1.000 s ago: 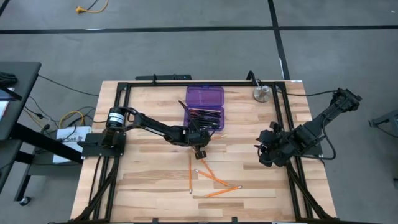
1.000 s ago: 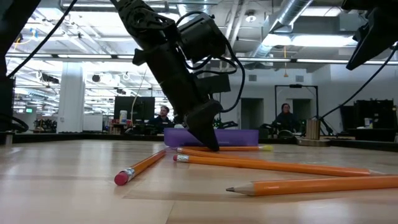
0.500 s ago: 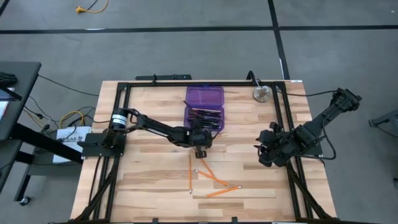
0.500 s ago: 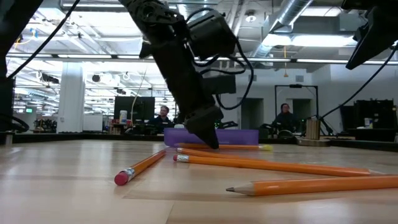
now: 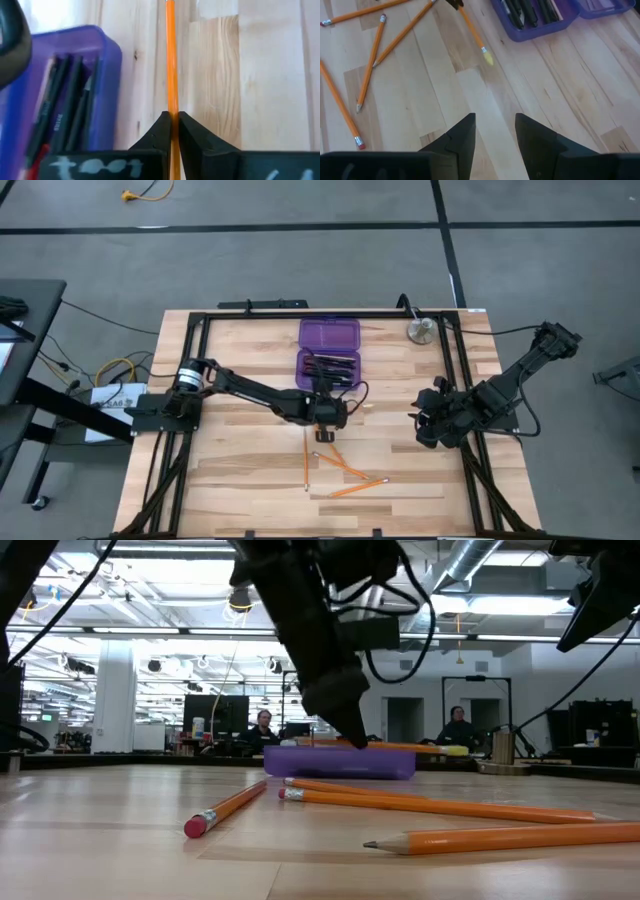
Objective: Pick & place school supplies into a supply box
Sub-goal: Put the orange pencil into the violet supply box
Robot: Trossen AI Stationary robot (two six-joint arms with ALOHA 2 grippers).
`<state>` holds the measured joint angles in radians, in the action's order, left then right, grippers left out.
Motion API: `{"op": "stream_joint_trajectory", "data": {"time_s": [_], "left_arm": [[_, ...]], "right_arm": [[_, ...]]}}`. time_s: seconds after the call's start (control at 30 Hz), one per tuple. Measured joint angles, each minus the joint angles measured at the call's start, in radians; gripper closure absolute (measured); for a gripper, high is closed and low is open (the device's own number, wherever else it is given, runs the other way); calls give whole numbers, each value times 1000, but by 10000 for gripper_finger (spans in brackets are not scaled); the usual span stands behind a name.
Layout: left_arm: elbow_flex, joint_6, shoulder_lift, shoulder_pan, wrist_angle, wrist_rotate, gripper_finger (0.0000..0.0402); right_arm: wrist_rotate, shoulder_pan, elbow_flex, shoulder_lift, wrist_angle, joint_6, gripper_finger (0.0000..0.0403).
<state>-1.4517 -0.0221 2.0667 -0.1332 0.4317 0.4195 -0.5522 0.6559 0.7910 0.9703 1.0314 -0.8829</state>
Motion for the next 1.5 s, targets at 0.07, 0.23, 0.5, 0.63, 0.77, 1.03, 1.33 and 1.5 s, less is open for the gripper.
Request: {"op": "stream_joint_trajectory", "data": {"time_s": [0.07,0.23,0.5,0.63,0.77,1.03,1.33,1.5], "left_arm": [[-24,-13,-4,-2,56,29,399],[-54,-49,-71,5,172,73,399],[-33,-125,-261,69,257,86,399],[-32,-230,-275,138,267,2,399],[-32,-289,-206,230,230,-122,399],[-30,-364,-96,346,193,-232,399],[-31,-374,-83,365,158,-244,376],[-31,-360,-82,365,172,-267,353]], "right_arm": [[0,0,0,0,0,0,268],[1,0,0,0,3,0,268],[1,0,0,-1,4,-1,268],[-6,0,-2,0,-3,-8,268],[-22,1,-39,0,-46,-14,269],[-18,53,-127,0,-95,-125,269],[-20,124,-161,0,-96,-217,269],[-21,130,-162,0,-99,-217,269]]}}
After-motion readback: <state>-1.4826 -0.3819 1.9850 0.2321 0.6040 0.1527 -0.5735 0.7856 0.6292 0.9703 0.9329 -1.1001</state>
